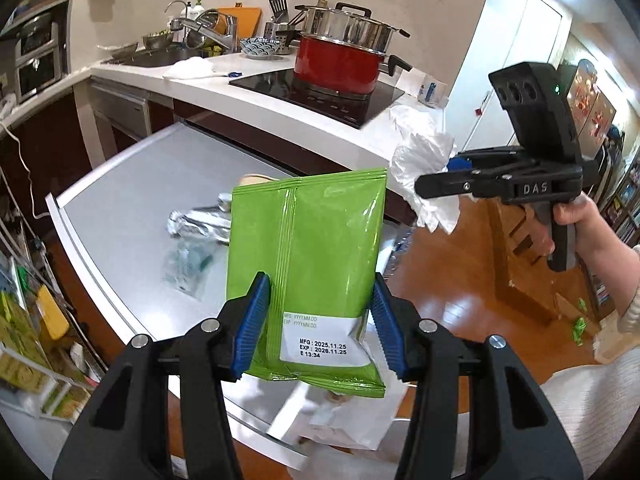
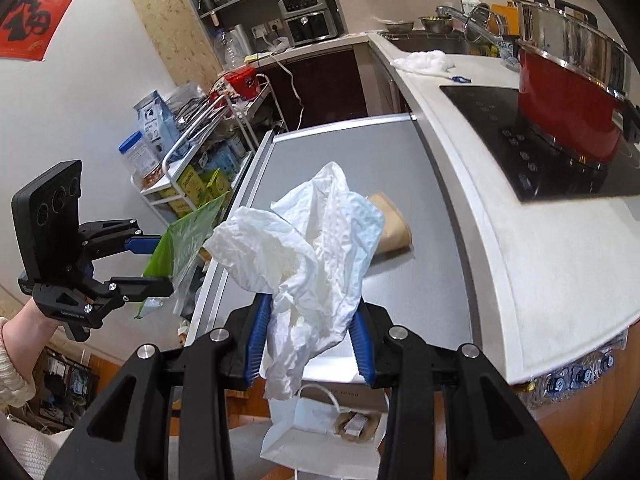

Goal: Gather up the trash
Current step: 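Carry pouch and tissue over the paper bag and open both tools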

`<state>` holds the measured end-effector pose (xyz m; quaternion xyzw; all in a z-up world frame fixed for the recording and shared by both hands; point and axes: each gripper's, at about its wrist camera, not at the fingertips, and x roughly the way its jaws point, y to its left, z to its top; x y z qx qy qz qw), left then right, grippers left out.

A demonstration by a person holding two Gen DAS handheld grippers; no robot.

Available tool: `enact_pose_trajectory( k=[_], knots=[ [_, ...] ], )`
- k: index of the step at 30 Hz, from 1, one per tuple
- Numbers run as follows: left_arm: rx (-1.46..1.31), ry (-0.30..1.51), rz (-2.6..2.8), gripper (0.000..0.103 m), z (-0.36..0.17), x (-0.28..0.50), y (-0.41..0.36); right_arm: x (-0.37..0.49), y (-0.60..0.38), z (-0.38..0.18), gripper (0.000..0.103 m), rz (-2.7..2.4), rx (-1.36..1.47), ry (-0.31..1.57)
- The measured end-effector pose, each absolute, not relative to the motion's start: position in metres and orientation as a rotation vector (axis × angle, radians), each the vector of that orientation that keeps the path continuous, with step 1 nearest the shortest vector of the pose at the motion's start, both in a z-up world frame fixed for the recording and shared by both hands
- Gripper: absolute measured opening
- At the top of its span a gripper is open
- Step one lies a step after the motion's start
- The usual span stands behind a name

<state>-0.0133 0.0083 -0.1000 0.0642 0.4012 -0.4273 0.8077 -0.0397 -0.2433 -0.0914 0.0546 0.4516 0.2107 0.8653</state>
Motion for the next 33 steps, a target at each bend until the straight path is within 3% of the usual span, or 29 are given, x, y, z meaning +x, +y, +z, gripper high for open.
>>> enact_pose_trajectory(
  k=[14,33],
  knots=[
    [0.102,0.956,-0.971,0.051,-0.118,-0.095,-0.01,-0.114,-0.256,-0.131,0.036,0.48,0.096,1.107],
    [0.062,1.32,-0.952,0.051,-0.271,-0.121,-0.051,-0.128,-0.236,-0.312,0.037,0.443,0.081,1.51]
  ],
)
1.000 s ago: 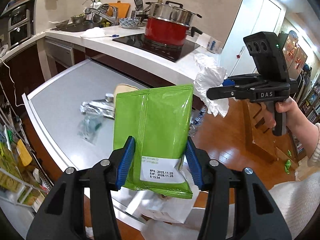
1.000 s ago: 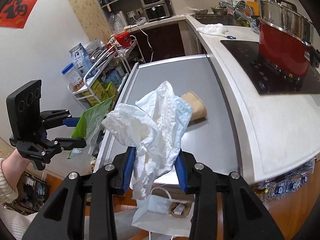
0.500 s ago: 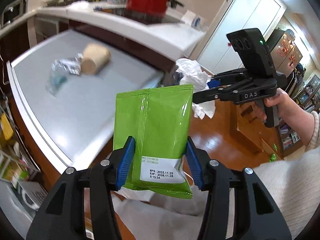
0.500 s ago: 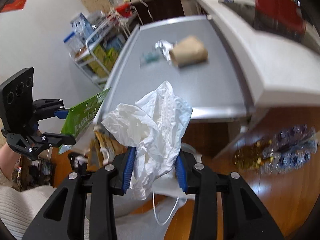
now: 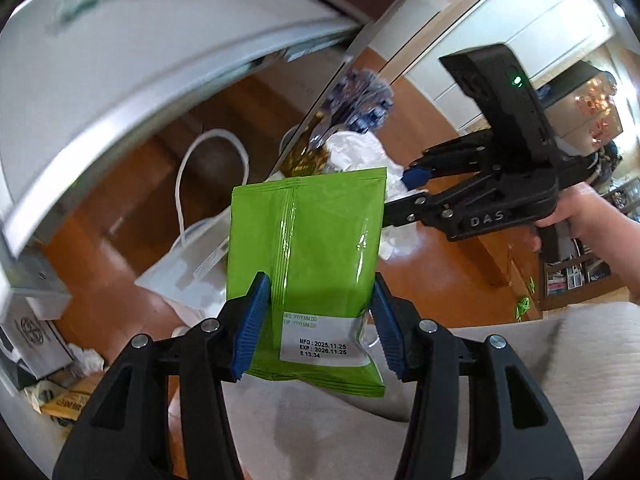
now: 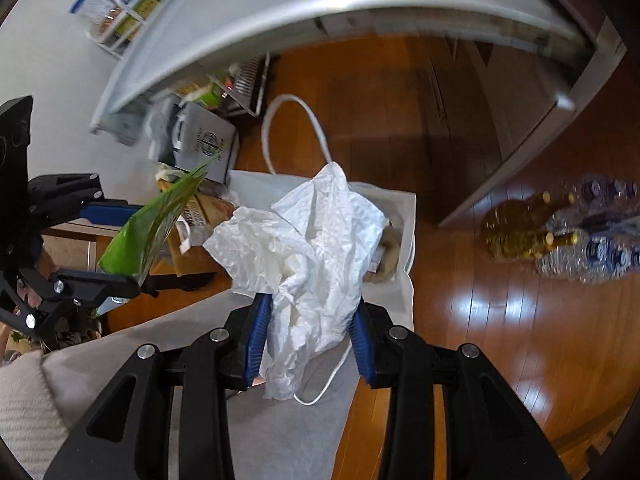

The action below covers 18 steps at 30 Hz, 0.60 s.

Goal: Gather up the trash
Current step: 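Carry pouch and tissue over the paper bag and open both tools, then move the right tool to the paper cup while the left tool reaches the clear packet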

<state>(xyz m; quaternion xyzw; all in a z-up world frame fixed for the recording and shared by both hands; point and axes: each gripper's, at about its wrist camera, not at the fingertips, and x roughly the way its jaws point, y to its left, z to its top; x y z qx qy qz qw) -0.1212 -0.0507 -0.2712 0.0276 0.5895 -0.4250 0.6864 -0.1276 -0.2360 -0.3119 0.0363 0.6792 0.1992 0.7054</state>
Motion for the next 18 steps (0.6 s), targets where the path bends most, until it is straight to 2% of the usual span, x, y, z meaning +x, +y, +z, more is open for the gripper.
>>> enact_pose_trajectory(
  k=[3,4,5,6,7,8,18],
  knots=[
    [0.069,1.352,-0.93,0.052,-0.284,-0.117,-0.053,-0.12,-0.231,-0.326,0.04,0.433,0.051,1.546],
    [0.072,1.364,-0.924,0.056,-0.287,-0.115,-0.053,-0.119,-0.23,-0.329,0.041,0.426,0.042,1.555],
    [0.072,1.372,-0.922,0.061,-0.289,-0.114,-0.054,-0.117,-0.229,-0.332,0.046,0.424,0.036,1.567],
    [0.071,1.38,-0.921,0.071,-0.29,-0.113,-0.054,-0.116,-0.227,-0.333,0.05,0.417,0.028,1.57],
    [0.074,1.381,-0.914,0.078,-0.289,-0.111,-0.054,-0.115,-0.227,-0.334,0.059,0.401,0.011,1.571],
    [0.074,1.379,-0.909,0.078,-0.288,-0.11,-0.053,-0.115,-0.228,-0.334,0.063,0.395,0.006,1.569],
    [0.039,1.387,-0.857,0.079,-0.282,-0.101,-0.033,-0.115,-0.242,-0.327,0.068,0.363,-0.002,1.561]
  ],
)
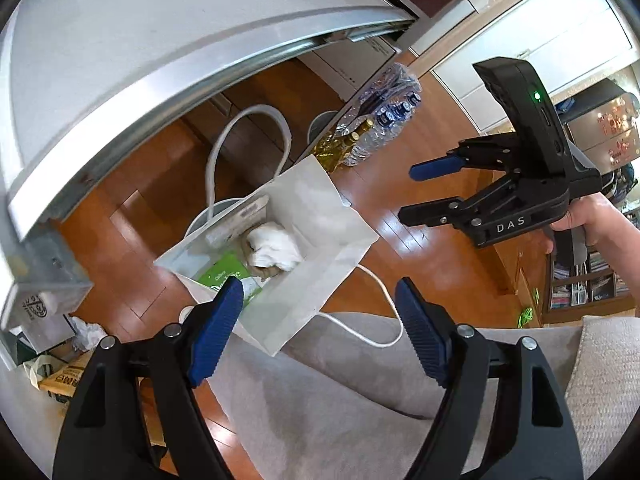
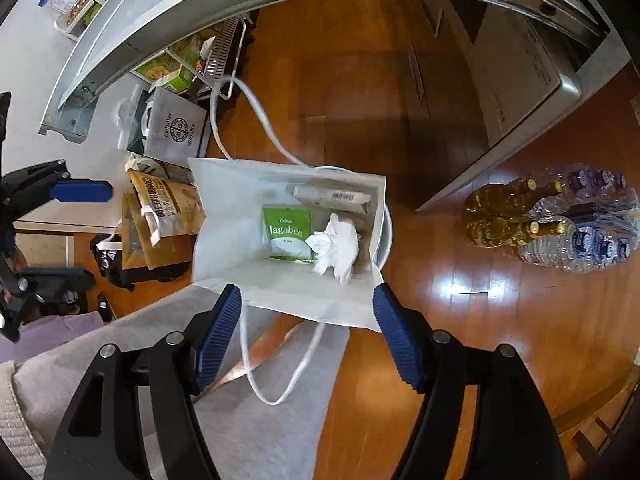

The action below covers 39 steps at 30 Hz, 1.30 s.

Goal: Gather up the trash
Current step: 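Move the right tool to the paper cup while the left tool reaches the clear packet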

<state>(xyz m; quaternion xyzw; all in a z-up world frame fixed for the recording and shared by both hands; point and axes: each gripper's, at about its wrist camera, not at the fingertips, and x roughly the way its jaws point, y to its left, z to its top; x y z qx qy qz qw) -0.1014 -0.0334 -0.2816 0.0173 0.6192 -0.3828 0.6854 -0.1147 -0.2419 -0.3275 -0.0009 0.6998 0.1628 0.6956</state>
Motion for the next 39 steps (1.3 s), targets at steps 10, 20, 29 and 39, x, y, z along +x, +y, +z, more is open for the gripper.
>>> enact_pose_trajectory(
  k=[10,20,29,39],
  knots=[
    [0.074,1.257,-0.842,0.079,-0.219,-0.114,-0.006,-0.109,-0.225,-0.215,0.083,0.322,-0.187,1.286],
    [0.138,0.862,-0.492,0.092,-0.128,-0.024,0.032,-0.009,-0.214,-0.15,0.097,0.244,0.122,1.089],
    [0.306,0.827,-0.495,0.092,-0.153,0.07,0.02,0.078,-0.212,-0.191,0.097,0.042,0.335,1.172],
    [0.423,0.841,-0.639,0.092,-0.181,0.121,0.002,0.14,-0.202,-0.224,0.097,-0.119,0.441,1.23]
  ],
)
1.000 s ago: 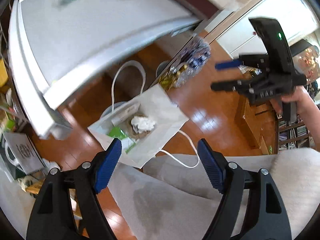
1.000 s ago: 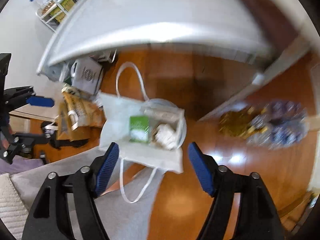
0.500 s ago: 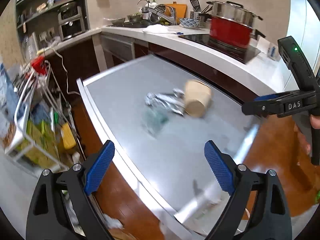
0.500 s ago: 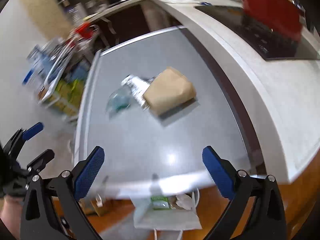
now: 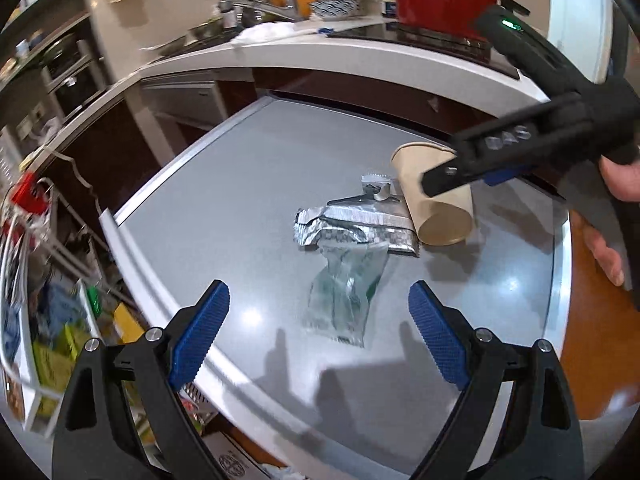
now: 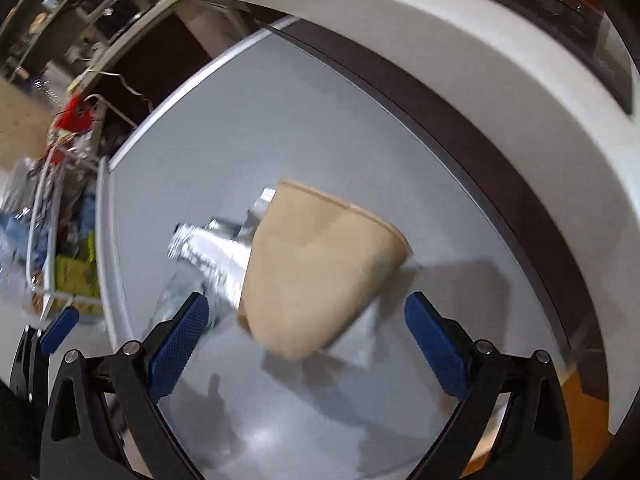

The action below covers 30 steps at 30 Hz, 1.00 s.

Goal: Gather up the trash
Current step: 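Move the right tool to the paper cup while the left tool reaches the clear packet, then grasp the paper cup rim with the right tool while the left tool grasps the clear packet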

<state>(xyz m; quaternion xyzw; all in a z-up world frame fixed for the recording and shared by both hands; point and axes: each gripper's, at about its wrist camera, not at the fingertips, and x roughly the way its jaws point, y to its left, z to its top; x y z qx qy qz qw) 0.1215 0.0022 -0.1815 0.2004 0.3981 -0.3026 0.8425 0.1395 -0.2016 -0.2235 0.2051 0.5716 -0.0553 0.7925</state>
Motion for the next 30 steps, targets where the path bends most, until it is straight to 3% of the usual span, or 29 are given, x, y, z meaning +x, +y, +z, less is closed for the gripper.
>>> enact_pose_trajectory(
  k=[5,8,11,12,18,22,30],
  knots=[
    [0.462,0.852,-0.678,0.092,-0.196,0.137,-0.01,0.154,-0.199,-0.241,0.095,-0.172,0.427,1.272],
    [0.467,0.872,-0.703,0.092,-0.206,0.145,-0.016,0.155,-0.199,-0.248,0.081,-0.169,0.397,1.287],
    [0.469,0.887,-0.726,0.092,-0.213,0.148,-0.021,0.154,-0.202,-0.247,0.078,-0.171,0.379,1.276],
    [0.47,0.894,-0.737,0.09,-0.215,0.149,-0.022,0.153,-0.203,-0.246,0.078,-0.159,0.374,1.274],
    [0.442,0.949,-0.78,0.057,-0.223,0.149,-0.024,0.136,-0.214,-0.24,0.077,-0.095,0.4,1.259],
    [0.4,0.977,-0.797,0.045,-0.225,0.148,-0.019,0.12,-0.216,-0.233,0.077,-0.062,0.392,1.249],
    [0.312,1.016,-0.838,0.039,-0.224,0.137,-0.007,0.097,-0.223,-0.229,0.077,-0.034,0.395,1.249]
  ],
)
